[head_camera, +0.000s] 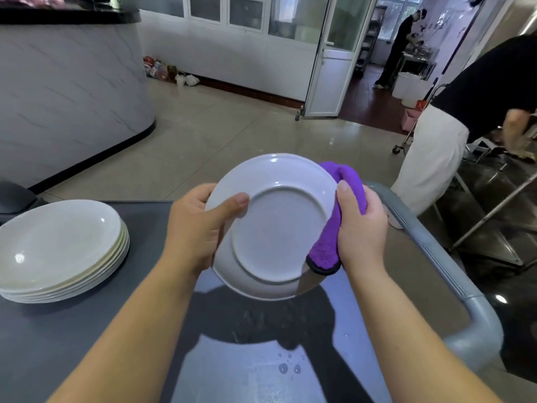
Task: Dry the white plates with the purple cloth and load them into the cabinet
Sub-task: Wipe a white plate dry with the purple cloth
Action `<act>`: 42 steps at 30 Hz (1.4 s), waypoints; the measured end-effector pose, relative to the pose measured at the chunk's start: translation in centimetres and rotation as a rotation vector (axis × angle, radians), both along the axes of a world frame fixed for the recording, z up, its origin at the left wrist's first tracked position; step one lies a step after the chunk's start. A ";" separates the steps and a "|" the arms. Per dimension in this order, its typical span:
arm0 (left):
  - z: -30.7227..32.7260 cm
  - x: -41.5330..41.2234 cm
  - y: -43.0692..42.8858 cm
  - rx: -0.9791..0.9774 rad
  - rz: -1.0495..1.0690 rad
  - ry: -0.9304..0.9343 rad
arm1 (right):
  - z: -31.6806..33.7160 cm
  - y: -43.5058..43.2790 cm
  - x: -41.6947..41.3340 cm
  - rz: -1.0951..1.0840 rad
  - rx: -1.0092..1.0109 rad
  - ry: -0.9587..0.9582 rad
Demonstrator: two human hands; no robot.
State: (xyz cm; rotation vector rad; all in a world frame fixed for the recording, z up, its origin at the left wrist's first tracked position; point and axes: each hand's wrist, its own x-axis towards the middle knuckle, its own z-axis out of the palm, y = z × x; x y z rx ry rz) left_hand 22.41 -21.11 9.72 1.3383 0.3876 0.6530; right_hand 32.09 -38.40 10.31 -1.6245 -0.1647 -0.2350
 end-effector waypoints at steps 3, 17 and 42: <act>-0.7 -0.5 -0.6 -0.032 0.055 -0.020 | -1.1 0.1 -0.8 -0.108 0.102 0.062; -0.4 -1.1 -2.8 -0.263 0.263 -0.110 | -4.9 0.5 -3.4 0.039 -0.011 0.374; 0.3 -2.1 -1.2 -0.063 0.372 -0.044 | -4.0 1.0 -5.4 0.487 -0.703 -0.651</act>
